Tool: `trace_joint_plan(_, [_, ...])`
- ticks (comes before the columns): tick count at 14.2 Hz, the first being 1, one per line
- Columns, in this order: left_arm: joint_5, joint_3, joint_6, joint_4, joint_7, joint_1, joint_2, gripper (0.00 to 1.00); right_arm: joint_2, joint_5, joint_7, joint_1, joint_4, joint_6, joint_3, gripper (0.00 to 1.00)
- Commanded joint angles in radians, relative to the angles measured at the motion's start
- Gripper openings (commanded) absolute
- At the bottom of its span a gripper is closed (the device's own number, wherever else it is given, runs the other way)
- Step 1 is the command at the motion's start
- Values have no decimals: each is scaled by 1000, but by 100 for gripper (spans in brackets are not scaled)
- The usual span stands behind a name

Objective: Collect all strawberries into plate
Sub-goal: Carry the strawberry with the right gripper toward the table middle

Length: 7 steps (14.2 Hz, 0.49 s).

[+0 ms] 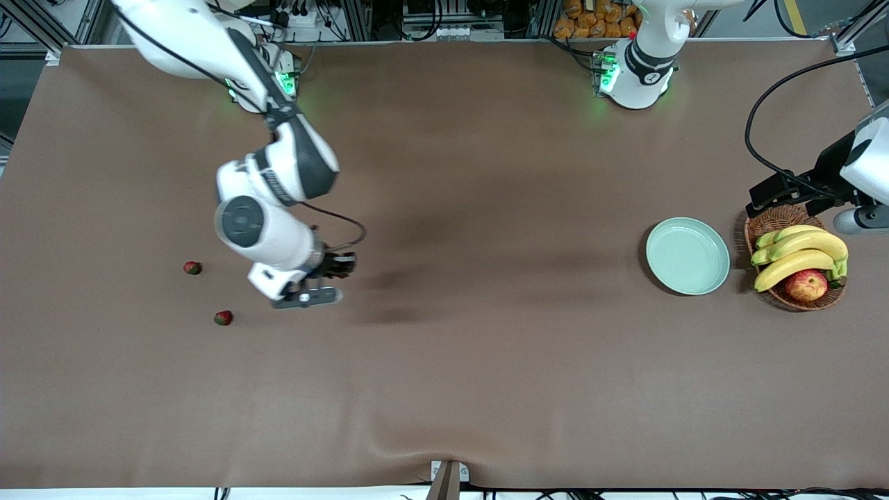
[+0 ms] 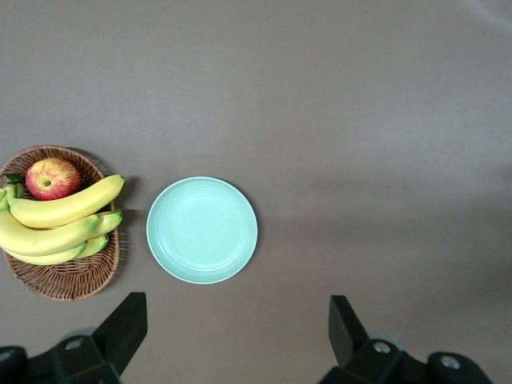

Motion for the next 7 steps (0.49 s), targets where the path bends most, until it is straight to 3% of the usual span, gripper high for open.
trace_joint_plan(1, [13,0,-12,9,16,-5,3,100,119,5,153,79,149,-15,-9,0])
trace_joint_plan(4, [13,0,-12,10,16,-4,4,100,202,4,308,171,238,42,-9,0])
trace_joint_plan(7, [13,0,-12,9,16,-7,6,100,224,5,395,235,258,105,-8,0])
